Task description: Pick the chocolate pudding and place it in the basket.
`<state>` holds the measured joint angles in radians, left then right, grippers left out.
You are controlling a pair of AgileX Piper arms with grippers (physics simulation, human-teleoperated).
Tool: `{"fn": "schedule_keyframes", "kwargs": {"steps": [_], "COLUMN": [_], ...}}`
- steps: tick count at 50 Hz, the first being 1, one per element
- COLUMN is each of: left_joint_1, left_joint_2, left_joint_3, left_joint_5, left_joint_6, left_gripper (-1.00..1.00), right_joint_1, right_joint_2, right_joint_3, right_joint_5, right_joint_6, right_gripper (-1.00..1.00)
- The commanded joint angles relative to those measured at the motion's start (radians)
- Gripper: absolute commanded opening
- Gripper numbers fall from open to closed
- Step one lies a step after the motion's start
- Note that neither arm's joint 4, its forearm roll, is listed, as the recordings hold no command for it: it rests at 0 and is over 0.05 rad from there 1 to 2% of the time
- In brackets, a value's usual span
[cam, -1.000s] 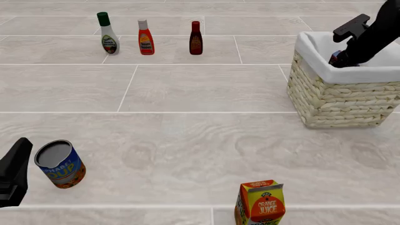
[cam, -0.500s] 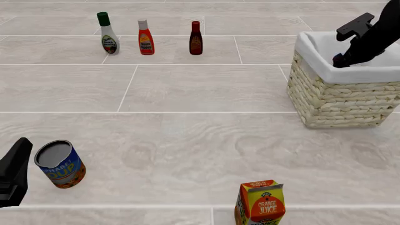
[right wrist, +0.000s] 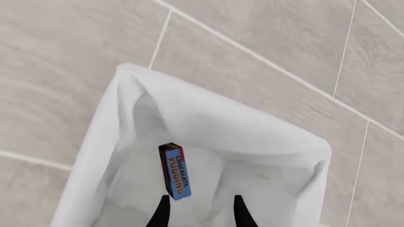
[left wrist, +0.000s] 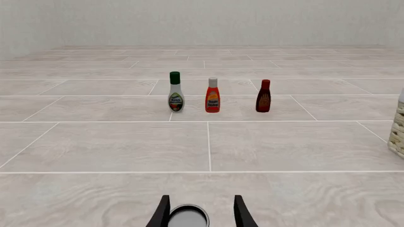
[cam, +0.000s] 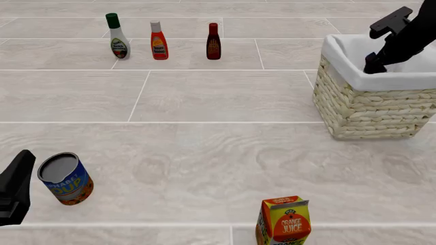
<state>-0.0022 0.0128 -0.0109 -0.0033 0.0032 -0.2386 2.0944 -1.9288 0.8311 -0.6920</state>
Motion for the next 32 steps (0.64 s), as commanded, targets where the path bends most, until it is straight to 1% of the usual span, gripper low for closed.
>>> {"fn": "schedule_keyframes", "kwargs": {"steps": [1,25,32], "left_joint_1": [0.001,0.001,0.001], "left_joint_2": [-0.007,-0.007,-0.007], "left_joint_3": [0.003,0.003,0.003], "left_joint_5": [0.004,0.004,0.004], "left_joint_6": [0.000,0.000,0.000], "left_gripper": [1.00,1.00,1.00], "right_joint_1": [0.008,0.030,0.038], "right_joint_2": [-0.062,-0.266,-0.354], "right_joint_3": [0.017,0.165,0.228], "right_joint_5": [0.009,0.000,0.000], "right_joint_6": [0.009,0.028,0.034], "right_gripper": [1.00,1.00,1.00]}}
